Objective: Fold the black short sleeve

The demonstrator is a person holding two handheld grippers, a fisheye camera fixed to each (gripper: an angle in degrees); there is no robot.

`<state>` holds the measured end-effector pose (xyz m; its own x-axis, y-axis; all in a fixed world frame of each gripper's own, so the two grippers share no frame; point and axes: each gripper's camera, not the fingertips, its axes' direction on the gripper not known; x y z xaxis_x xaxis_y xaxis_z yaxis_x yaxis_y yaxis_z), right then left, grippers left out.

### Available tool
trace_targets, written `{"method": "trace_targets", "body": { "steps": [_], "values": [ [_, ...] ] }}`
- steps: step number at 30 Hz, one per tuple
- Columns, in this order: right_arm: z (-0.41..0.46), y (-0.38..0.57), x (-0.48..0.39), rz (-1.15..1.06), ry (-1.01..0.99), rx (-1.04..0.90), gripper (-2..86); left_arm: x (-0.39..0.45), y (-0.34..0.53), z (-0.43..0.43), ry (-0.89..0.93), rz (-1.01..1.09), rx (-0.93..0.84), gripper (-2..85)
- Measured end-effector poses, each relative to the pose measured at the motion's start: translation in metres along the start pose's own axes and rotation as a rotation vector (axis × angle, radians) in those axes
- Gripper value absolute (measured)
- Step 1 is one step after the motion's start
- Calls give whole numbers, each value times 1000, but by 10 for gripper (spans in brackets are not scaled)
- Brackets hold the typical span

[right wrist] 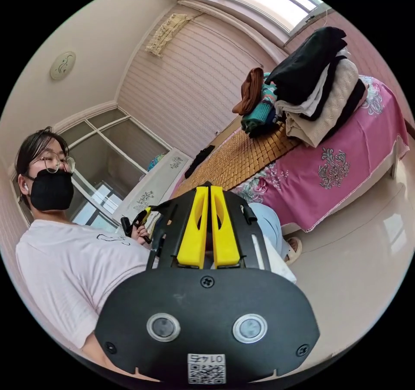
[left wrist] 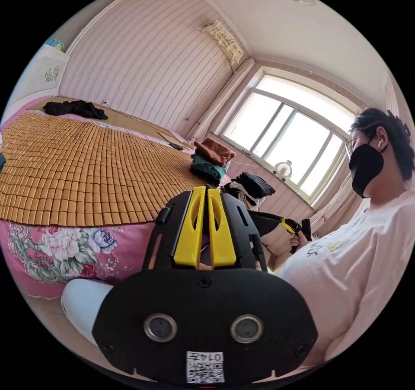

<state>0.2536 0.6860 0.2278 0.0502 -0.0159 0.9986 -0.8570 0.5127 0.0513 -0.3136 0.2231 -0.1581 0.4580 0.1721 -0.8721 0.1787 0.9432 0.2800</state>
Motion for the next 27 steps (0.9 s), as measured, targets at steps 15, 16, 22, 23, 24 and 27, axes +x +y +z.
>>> {"method": "trace_targets", "body": {
  "steps": [15, 16, 22, 23, 24, 27],
  "values": [
    [-36, -39, -54, -322, -265, 207, 4, 45, -26, -155, 213, 277, 358, -10],
    [-36, -44, -64, -368, -301, 214, 6, 49, -27, -165, 218, 297, 382, -10],
    [-16, -65, -123, -618, -389, 169, 31, 67, -16, -257, 57, 424, 533, -10],
    [-7, -69, -130, -643, -365, 150, 34, 63, -12, -266, 31, 396, 536, -10],
    [-2, -71, -132, -651, -362, 137, 35, 59, -8, -275, 34, 374, 546, -10],
    [22, -80, -136, -650, -405, 111, 40, 55, -1, -292, 2, 360, 565, -10]
  ]
}}
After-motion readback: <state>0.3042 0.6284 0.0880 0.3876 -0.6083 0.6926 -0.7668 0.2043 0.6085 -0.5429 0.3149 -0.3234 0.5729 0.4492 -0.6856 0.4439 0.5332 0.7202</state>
